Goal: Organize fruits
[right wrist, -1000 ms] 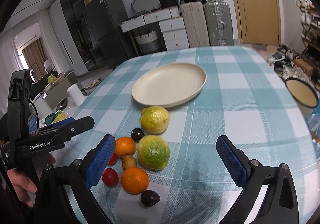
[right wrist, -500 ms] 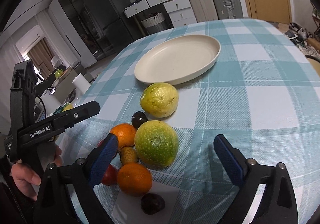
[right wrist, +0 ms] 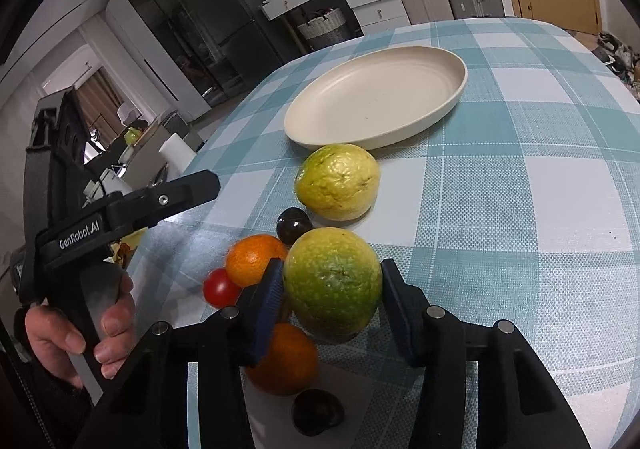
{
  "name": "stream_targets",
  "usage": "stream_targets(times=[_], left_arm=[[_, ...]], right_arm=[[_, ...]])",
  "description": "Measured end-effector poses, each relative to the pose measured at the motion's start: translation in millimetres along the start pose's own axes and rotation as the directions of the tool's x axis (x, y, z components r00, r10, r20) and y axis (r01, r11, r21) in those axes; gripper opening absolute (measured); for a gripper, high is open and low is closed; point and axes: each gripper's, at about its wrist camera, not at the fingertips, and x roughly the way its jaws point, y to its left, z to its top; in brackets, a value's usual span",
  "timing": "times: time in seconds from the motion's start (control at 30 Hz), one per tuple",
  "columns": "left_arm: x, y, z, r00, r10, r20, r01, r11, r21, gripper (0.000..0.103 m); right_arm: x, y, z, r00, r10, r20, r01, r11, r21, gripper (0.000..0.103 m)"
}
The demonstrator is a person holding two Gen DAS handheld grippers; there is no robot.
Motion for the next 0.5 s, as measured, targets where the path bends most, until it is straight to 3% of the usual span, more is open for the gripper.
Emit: stream_targets(times=[0.2,0.5], left_arm=[[13.3,-16.9,4.1,0.996,-0.077,-0.055,0.076,0.997,-0.013,0.102],[49.8,-50.4,16.2,0.969,-0.188,-0.16,0.183,0.982,-0.049,0.102]], right_arm=[[-14.6,-11.6,0.4,0.999,0.008,0.049,-0.009,0.999,0.03,0.049],[-44.9,-35.3,1.3,0.994,-0.017,0.107,0.01,0.998,0.059,0.049]])
